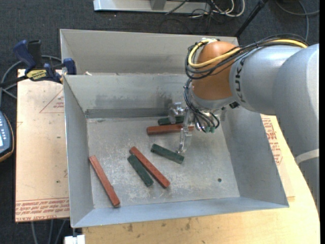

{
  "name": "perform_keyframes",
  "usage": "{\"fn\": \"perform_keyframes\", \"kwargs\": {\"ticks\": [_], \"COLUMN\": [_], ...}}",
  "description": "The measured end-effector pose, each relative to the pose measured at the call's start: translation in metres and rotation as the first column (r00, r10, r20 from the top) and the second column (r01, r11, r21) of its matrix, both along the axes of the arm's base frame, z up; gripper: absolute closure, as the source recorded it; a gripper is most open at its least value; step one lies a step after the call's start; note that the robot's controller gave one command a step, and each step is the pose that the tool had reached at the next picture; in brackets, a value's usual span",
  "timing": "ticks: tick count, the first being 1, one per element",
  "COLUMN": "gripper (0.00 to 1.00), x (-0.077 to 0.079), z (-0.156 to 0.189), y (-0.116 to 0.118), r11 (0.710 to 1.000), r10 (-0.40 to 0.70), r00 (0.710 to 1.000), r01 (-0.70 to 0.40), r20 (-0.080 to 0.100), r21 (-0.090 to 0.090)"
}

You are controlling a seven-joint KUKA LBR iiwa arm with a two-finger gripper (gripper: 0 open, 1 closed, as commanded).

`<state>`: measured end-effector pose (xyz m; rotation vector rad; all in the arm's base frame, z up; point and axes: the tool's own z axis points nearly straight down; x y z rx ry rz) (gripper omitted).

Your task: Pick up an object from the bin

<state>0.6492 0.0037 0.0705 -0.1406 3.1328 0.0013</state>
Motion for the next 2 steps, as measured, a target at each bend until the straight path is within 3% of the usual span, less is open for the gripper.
{"fn": "perform_keyframes", "kwargs": {"ticks": [1, 2], "gripper": [1.00, 1.00], "x": [0.003, 0.005], "z": [0.006, 0.138], "y": [0.001, -0.008], "r11": [1.000, 0.891], "r10": [0.001, 0.454], "r00": [1.000, 0.891], "r01": [-0.001, -0.454], "r20": [0.010, 0.004], "r21": [0.001, -0.005]}}
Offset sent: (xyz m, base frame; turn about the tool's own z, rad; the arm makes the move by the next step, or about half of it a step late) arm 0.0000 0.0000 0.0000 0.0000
